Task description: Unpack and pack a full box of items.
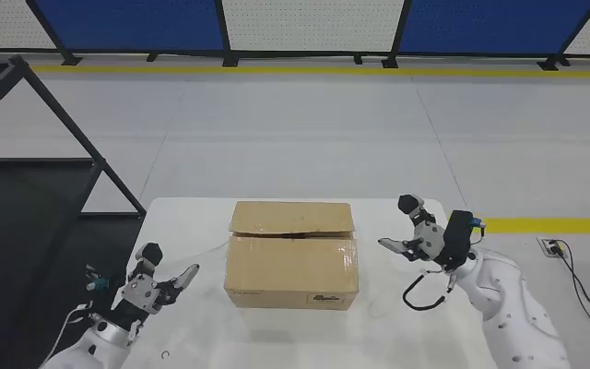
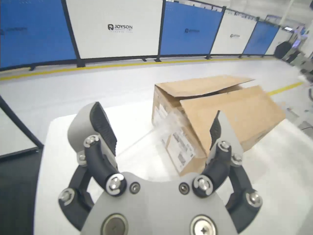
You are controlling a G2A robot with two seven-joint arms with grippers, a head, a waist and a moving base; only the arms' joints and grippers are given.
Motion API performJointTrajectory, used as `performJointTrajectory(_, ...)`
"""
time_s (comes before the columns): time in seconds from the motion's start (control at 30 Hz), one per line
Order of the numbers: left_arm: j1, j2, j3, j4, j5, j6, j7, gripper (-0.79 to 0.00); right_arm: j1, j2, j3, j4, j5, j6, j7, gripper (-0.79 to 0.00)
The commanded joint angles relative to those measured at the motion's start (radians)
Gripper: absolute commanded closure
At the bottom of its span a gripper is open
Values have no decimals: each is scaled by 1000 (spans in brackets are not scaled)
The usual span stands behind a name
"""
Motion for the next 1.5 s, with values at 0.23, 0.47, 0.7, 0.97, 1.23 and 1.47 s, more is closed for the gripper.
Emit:
performJointTrajectory(0.23,-84,39,-80,-15,-571,49,-559,-785,66,59,-109,13,588,2,514,-785)
performJointTrajectory(0.47,-95,43,-91,-17,-567,58,-583,-785,66,59,-109,13,588,2,514,-785)
performJointTrajectory(0.7,-92,45,-57,-1,-694,172,-648,-785,54,63,-137,26,758,36,622,-785)
performJointTrajectory(0.97,-157,66,-71,56,-918,315,-864,-785,122,98,-173,57,1399,243,1262,-785)
performJointTrajectory(1.23,-215,83,-115,149,-1166,418,-986,-785,135,134,-171,7,1506,367,1465,-785)
performJointTrajectory(1.47,-215,83,-115,149,-1166,418,-986,-785,135,134,-171,7,1506,367,1465,-785)
